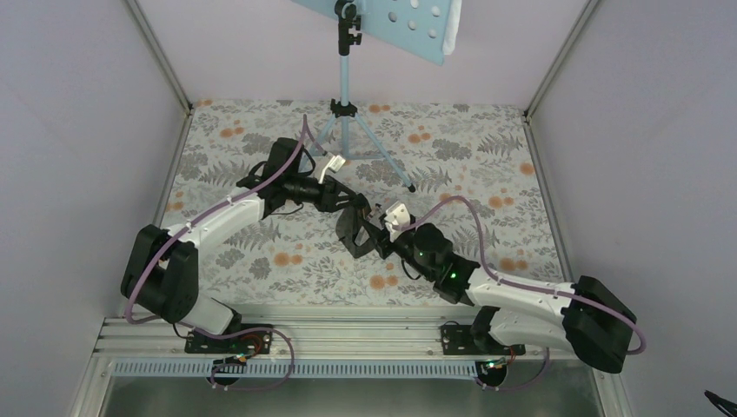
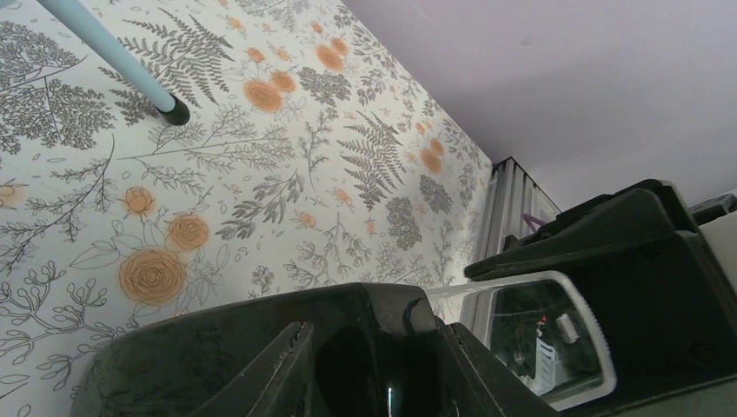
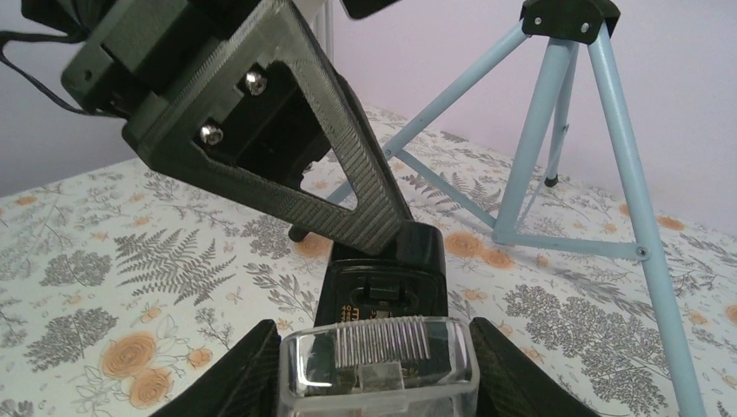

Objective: Pack up the instrument practice props

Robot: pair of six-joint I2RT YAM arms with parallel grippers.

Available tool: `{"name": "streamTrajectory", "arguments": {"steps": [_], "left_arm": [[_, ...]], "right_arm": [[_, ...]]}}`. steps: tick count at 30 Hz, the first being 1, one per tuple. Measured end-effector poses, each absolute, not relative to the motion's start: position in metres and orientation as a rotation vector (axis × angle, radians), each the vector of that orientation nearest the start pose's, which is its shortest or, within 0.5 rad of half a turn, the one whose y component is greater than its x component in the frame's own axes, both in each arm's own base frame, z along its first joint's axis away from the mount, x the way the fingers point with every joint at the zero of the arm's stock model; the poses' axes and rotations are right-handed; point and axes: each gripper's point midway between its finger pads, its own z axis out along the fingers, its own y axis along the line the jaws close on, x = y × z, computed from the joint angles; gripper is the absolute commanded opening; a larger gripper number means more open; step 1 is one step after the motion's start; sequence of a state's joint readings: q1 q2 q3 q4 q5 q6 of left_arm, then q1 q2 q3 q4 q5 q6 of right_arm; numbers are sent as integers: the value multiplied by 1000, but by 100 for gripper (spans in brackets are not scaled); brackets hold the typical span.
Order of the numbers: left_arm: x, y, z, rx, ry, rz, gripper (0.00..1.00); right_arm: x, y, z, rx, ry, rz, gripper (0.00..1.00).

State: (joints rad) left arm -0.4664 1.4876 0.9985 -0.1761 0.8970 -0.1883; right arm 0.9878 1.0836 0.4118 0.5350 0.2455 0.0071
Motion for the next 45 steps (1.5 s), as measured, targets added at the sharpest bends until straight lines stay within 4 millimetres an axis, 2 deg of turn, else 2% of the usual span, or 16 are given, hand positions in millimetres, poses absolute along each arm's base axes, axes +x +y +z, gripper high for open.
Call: {"name": "streamTrajectory", "arguments": {"steps": [16,26,45], "left_arm": [[283,-294,204,835,2100,-1352,33],[283,-293,204,837,2097,-1352,33],[283,-294,204,844,2092,-1365,33]], "right_arm": [[244,282,187,-615,1639,498,31],[252,283,188,-541,1659,509,32],[254,293,185,-566,1625,527,33]]}}
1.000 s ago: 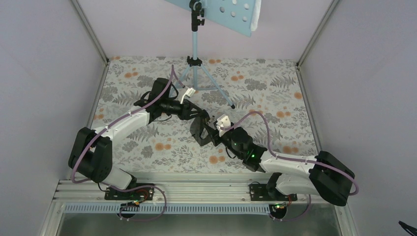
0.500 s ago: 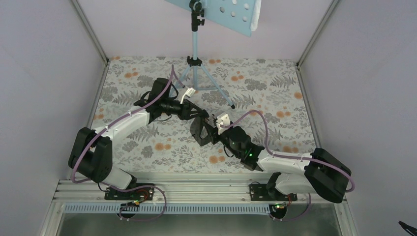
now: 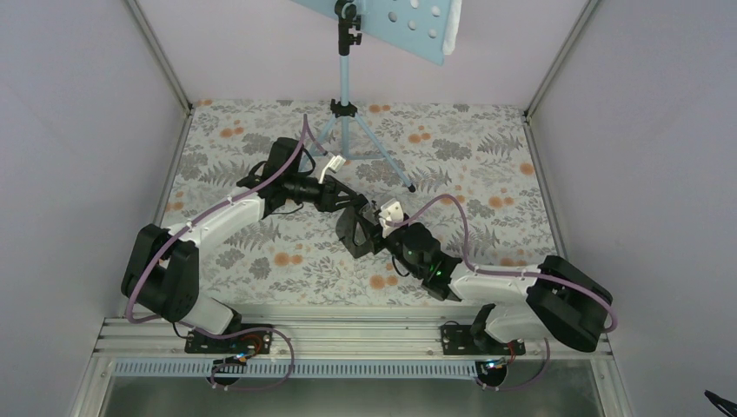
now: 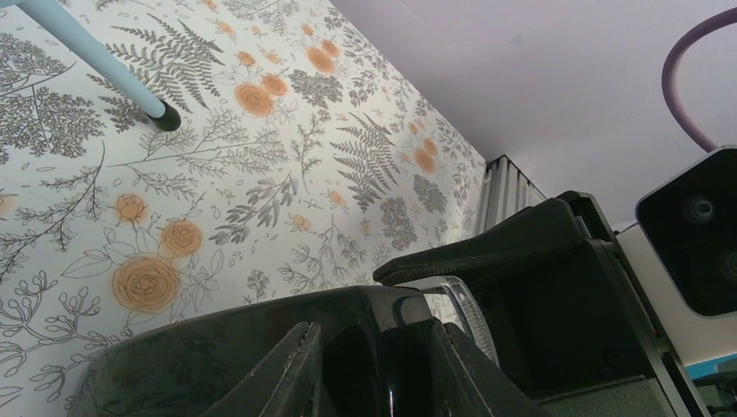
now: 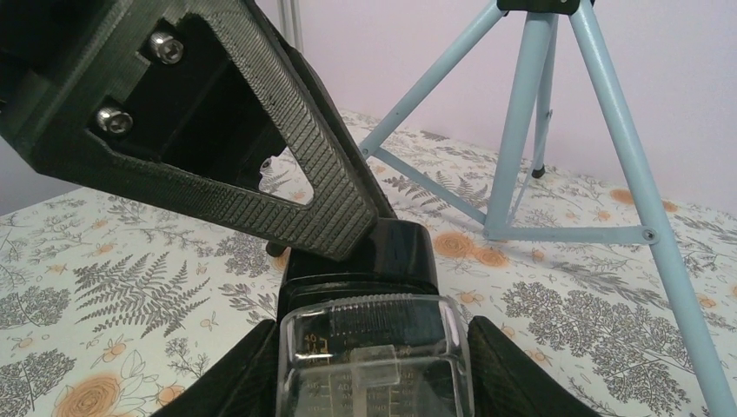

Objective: Pack up the instrument practice props

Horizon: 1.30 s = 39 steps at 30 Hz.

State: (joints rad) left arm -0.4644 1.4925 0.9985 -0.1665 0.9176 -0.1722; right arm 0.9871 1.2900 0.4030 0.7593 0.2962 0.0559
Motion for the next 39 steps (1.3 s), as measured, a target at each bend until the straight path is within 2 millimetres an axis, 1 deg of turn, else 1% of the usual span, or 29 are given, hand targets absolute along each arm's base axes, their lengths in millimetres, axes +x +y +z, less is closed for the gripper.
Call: {"name": "streamTrajectory", "arguments": {"steps": [7,11,18,23,27,31,36,39], "left_arm": [[283,-294,204,843,2092,-1365,33],[283,-294,204,843,2092,-1365,33],[283,-294,204,843,2092,-1365,33],[283,-294,204,842,2092,-1365,33],[283,-294,204,843,2092,-1365,33],[283,-294,204,843,2092,-1365,33],[283,-294,204,843,2092,-1365,33],[283,-294,204,843,2092,-1365,33]], "right_arm": [[254,293,185,-558,1622,530,36],[253,292,185,-553,1621,536,44],[251,291,184,-541,1625,557,52],[249,292,171,-559,1665,559,60],[248,293,154,-595,1711,535,70],[247,294,142,-622,1741,523,77],[246,295,131,-647,1777,505,85],[247,296,128,-651,1790,495,89]]}}
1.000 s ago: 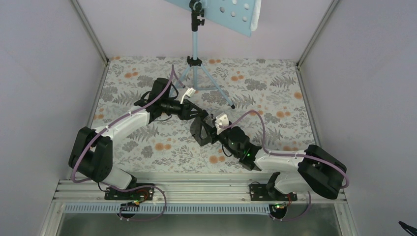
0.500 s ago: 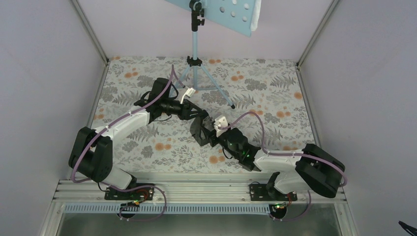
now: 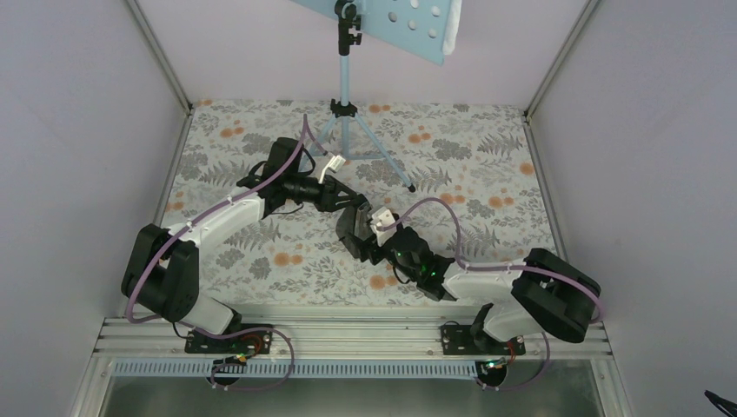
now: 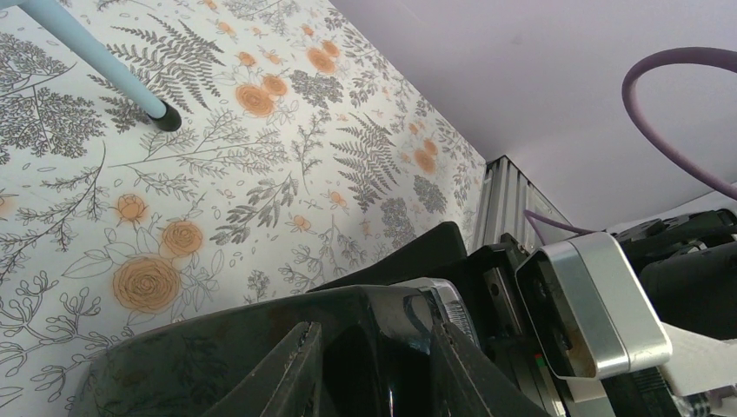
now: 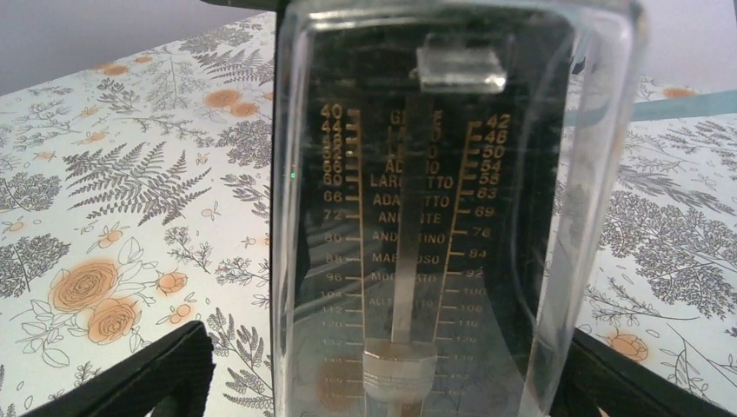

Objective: Pack up the instrument practice props

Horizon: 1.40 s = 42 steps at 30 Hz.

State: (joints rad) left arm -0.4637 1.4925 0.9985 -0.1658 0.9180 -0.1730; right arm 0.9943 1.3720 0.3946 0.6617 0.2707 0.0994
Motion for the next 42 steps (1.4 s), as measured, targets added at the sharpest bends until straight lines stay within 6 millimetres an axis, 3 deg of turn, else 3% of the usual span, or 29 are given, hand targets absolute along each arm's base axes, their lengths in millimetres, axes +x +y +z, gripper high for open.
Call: {"name": "streamTrajectory", "arguments": {"steps": [9,16,24,27,35,42], "left_arm": [[283,-294,204,843,2092,-1365,34],[284,-293,202,834,2103,-1351,46],[287,-288,195,805,2146,-1287,84],[290,-283,199,787,2144,-1245,92],[303,-261,228,722,2071,-1115,96],[296,-265,227,787,2054,-1022,93]], "right_arm": [[251,302,124,-671,1820,476,100],[251,301,122,-681,1837,463,100],[246,289,149,-650,1801,475,100],[242,284,156,-645,1792,480,100],[229,262,154,-644,1810,474,100],[237,235,149,-550,1863,483,100]]}}
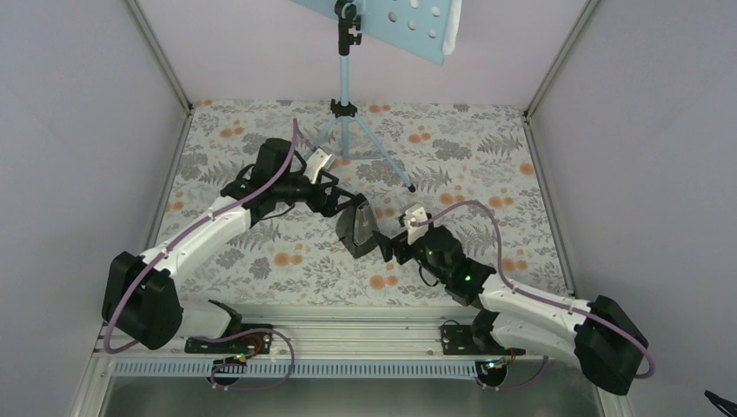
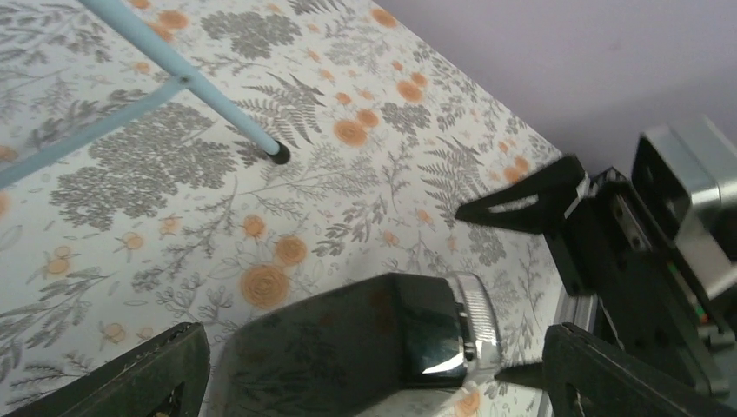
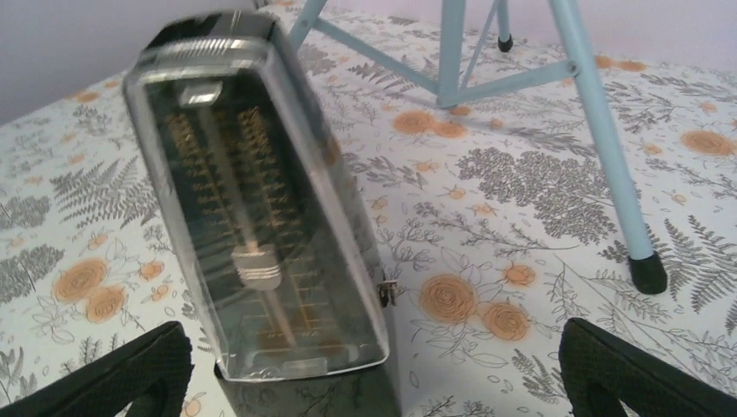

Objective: Pack up the instrument practice props

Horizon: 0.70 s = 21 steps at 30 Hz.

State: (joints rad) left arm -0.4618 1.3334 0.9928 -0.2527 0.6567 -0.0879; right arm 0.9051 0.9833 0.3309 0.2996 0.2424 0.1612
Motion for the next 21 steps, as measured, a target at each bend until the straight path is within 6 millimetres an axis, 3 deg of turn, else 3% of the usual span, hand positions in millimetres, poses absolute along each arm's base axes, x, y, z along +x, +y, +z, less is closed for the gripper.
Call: {"name": "streamTrajectory", "arguments": {"steps": [4,8,16,21], "left_arm": [[286,-272,226,839,2047,-1034,73],[282,-275,225,860,2046,-1065,58],[281,-278,206,869,2104,-1104,43],[280,-278,203,871,2118,-1113,37]], "right_arm": [[239,230,165,-535,1826,575,98],[234,241,180,-600,1766,685,90],[247,273,194,-721,1714,746,79],[253,285,192,-776,1703,741,70]]}}
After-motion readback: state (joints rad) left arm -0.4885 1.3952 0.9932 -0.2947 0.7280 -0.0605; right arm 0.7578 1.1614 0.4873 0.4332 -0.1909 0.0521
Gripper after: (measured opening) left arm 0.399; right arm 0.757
